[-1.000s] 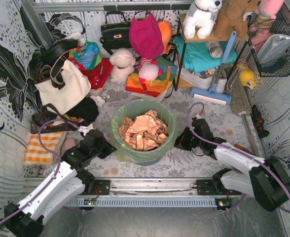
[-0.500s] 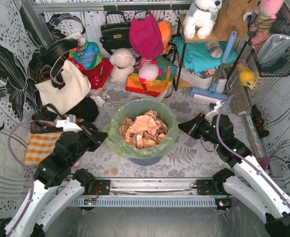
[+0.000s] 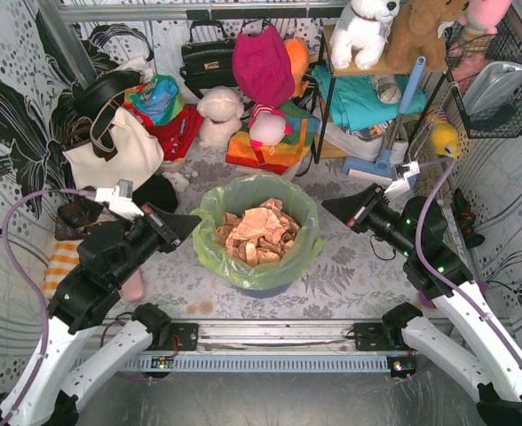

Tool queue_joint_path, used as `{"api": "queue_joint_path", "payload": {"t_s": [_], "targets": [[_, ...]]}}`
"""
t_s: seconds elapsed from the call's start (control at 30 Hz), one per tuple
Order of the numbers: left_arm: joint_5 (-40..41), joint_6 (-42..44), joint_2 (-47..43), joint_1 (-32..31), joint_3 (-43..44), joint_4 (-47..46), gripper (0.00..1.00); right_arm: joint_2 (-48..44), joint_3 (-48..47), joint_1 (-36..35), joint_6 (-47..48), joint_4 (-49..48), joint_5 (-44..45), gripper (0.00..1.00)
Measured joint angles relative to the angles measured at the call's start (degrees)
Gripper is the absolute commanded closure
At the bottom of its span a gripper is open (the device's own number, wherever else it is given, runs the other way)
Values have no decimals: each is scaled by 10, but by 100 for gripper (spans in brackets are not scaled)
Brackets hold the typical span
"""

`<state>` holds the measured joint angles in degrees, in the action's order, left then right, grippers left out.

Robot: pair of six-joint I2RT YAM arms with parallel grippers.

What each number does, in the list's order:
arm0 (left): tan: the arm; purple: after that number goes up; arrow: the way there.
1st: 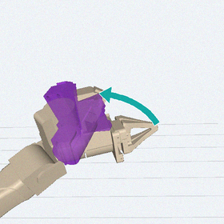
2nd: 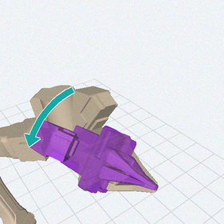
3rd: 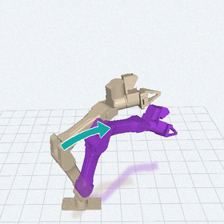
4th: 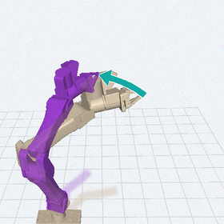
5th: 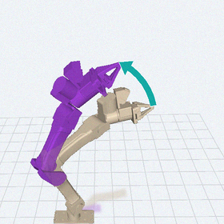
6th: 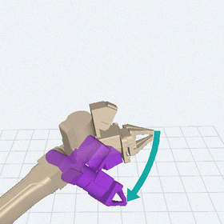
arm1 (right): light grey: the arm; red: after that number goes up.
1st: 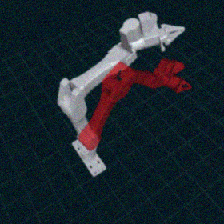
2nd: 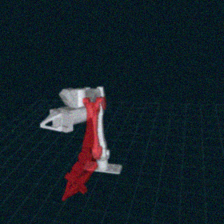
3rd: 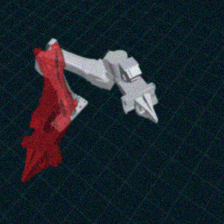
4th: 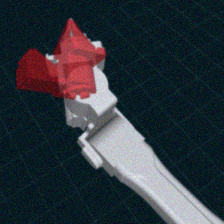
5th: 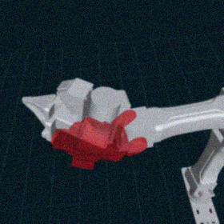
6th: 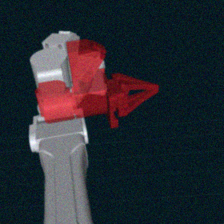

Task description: Tie the trash bag

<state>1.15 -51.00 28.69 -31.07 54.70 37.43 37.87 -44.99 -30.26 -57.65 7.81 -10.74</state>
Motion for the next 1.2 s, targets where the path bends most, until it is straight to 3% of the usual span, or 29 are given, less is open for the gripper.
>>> {"api": "queue_joint_path", "payload": {"t_s": [0.27,0.4,0.53,0.83,1.2], "targets": [[-70,25,66,0,7,-61,100,53,-46,0,6,-28,-42,100],[-75,33,74,0,7,-57,100,55,-68,0,19,69,-7,71],[-74,34,63,0,7,-44,100,51,-49,0,26,129,14,56],[-81,34,51,0,6,-32,100,102,102,0,11,95,-26,53],[-94,33,54,0,-7,-30,100,151,177,0,-20,-36,-99,58]]}}
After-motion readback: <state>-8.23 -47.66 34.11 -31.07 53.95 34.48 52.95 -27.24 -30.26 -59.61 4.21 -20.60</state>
